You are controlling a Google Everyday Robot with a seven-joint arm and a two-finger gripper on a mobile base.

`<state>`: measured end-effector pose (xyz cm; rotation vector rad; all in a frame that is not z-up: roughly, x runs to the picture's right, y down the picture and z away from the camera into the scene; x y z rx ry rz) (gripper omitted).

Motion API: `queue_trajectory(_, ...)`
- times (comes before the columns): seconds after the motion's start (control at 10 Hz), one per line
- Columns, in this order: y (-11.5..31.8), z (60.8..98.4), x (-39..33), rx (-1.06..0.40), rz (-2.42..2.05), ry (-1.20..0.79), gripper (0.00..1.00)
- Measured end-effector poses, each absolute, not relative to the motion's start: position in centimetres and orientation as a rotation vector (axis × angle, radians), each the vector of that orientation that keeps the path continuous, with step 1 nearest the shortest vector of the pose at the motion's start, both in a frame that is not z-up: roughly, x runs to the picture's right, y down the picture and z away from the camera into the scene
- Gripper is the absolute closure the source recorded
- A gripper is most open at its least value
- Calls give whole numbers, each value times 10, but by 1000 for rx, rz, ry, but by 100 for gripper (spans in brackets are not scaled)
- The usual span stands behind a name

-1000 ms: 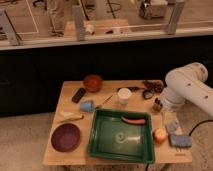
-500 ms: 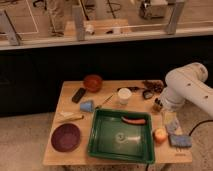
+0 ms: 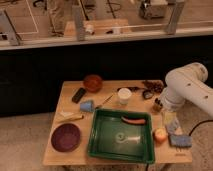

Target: Place eraser in purple bowl

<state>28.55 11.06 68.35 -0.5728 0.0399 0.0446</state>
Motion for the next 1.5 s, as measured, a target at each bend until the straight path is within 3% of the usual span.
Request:
queue_trajectory(0.4,90,709,239,-538,-109,-61,20)
queue_trajectory(1.2,10,746,50,-360,-464,-260,20)
queue_trajectory(1.5,10,747,50,-361,-463,-258,20)
